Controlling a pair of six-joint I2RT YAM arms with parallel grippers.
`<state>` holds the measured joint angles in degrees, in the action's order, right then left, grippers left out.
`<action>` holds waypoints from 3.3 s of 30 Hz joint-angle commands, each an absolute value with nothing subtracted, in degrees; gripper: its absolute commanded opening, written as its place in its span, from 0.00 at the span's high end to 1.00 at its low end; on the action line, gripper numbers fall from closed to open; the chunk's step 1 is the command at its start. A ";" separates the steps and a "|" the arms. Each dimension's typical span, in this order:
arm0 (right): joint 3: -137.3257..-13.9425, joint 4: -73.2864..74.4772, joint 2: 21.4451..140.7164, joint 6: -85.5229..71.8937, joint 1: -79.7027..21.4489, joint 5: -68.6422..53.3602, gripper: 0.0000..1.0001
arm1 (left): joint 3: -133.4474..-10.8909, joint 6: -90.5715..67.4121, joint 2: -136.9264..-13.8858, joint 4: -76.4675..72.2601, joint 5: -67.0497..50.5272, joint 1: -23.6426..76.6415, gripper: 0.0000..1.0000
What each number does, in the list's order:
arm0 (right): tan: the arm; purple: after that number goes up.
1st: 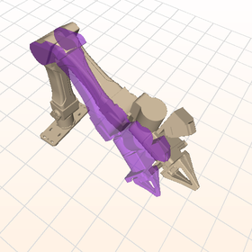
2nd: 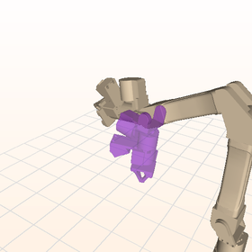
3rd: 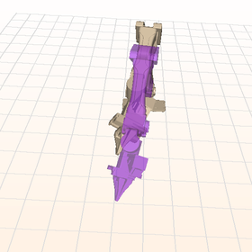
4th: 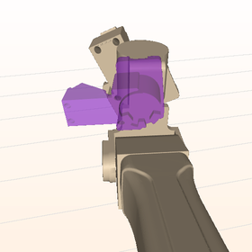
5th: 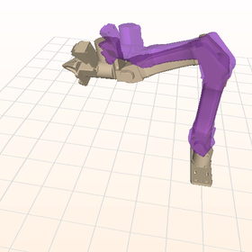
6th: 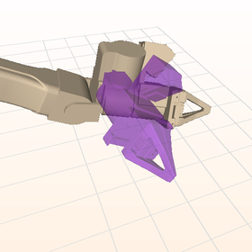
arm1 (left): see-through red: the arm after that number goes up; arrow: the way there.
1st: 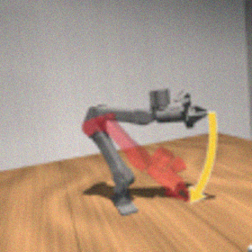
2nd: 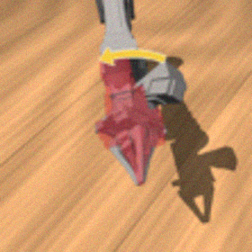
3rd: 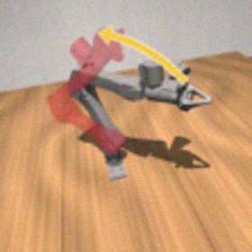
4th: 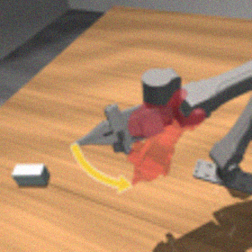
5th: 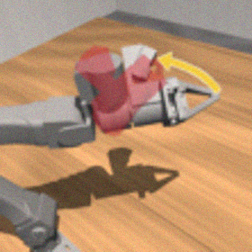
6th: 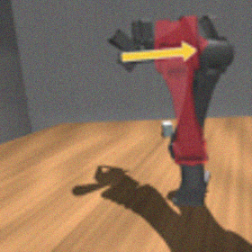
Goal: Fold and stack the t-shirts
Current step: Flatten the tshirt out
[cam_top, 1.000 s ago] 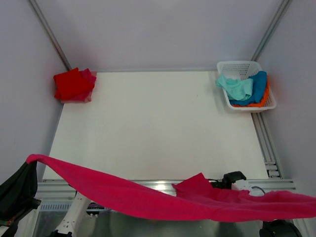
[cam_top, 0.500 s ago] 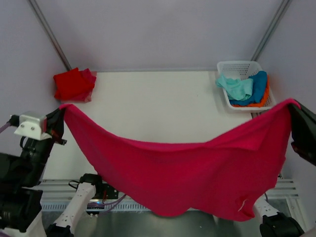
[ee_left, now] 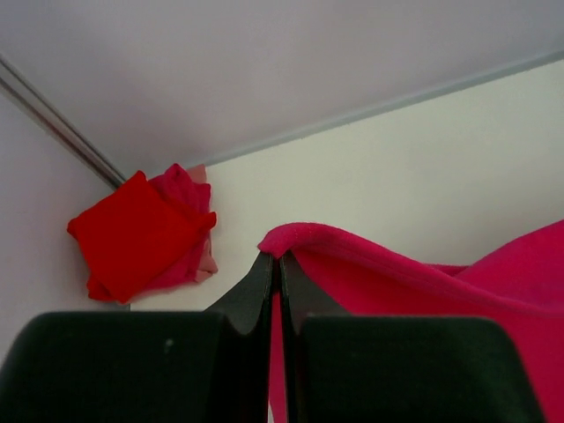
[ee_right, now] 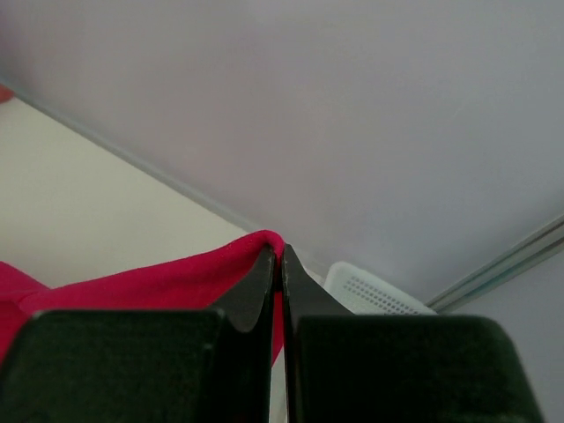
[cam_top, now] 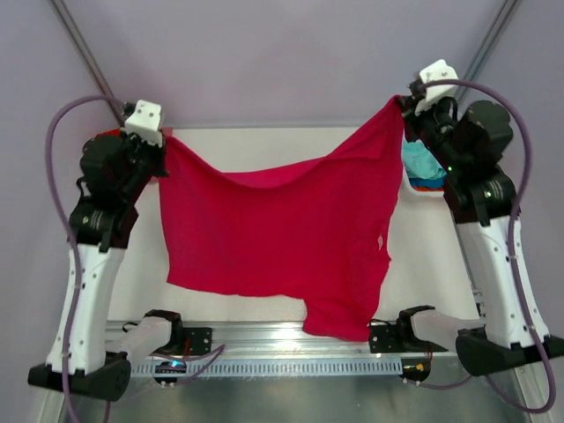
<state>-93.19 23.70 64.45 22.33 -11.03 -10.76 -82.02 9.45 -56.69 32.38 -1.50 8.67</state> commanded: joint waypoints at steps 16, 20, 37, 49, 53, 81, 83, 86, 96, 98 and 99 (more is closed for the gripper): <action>-105.71 -4.74 113.59 29.35 -10.63 7.38 0.97 | -111.60 5.89 -117.66 16.53 1.32 3.78 1.00; -114.86 -6.32 124.85 30.41 -10.46 9.75 0.97 | -120.92 7.90 -129.70 15.47 1.58 2.64 1.00; -134.65 -22.40 151.16 39.20 -10.72 13.45 0.97 | -140.97 11.60 -153.72 8.35 4.39 1.14 0.98; -133.95 -34.01 153.63 42.36 -11.07 14.15 0.01 | -140.80 13.71 -156.45 3.08 11.95 2.19 0.01; -133.69 -40.58 153.02 47.27 -11.60 16.69 0.01 | -139.66 14.50 -154.70 2.37 14.32 2.72 0.01; -59.52 12.57 80.51 33.14 -11.43 -11.60 0.04 | -76.22 5.89 -93.09 30.59 -12.55 0.44 0.01; -58.71 12.74 80.77 32.35 -11.51 -12.30 0.05 | -74.98 6.76 -92.55 30.41 -13.71 0.44 0.01; -58.62 14.32 82.43 33.04 -11.51 -13.97 0.08 | -72.43 6.59 -91.32 28.57 -15.11 0.44 0.01; -55.64 11.43 87.97 33.05 -11.43 -12.92 0.14 | -67.32 6.24 -93.24 24.08 -16.26 0.35 0.01; -55.63 11.34 89.38 33.05 -11.43 -13.09 0.14 | -67.85 6.24 -95.26 24.00 -16.87 0.35 0.01; -55.72 11.60 90.17 33.22 -11.43 -13.18 0.14 | -68.37 6.07 -95.97 24.17 -17.83 0.35 0.01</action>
<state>-56.03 13.63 88.53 33.23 -11.51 -11.99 -67.33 5.52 -93.65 26.59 -15.05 0.67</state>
